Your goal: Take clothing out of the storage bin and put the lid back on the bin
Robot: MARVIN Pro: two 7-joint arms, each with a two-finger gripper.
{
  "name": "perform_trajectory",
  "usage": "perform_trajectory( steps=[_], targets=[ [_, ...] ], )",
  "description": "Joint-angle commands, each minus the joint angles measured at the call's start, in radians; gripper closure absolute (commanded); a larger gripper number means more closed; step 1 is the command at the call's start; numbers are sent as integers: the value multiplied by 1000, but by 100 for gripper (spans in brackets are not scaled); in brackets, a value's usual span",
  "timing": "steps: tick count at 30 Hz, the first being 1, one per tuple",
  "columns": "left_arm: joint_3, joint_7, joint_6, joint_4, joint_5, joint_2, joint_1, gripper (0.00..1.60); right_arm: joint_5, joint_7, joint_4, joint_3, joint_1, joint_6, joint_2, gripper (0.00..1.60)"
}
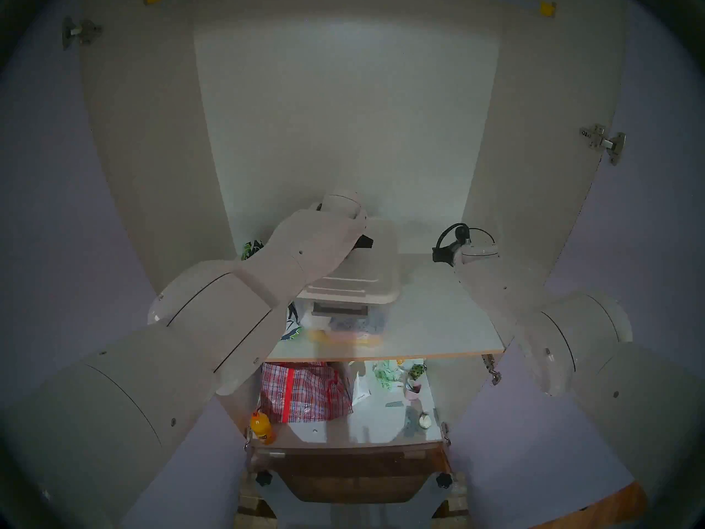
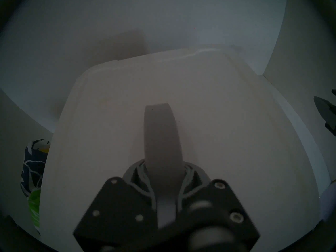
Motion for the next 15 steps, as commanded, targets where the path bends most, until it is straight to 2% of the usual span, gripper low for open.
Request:
perform_trajectory(
  steps=[1, 15],
  targets=[
    [-4, -21, -9, -30, -2, -4, -33, 160, -1, -2, -17, 2, 34, -20, 1, 0],
    [10, -77, -15, 2, 6, -5, -38, 160, -8, -1, -15, 9, 34, -21, 0, 0]
  ],
)
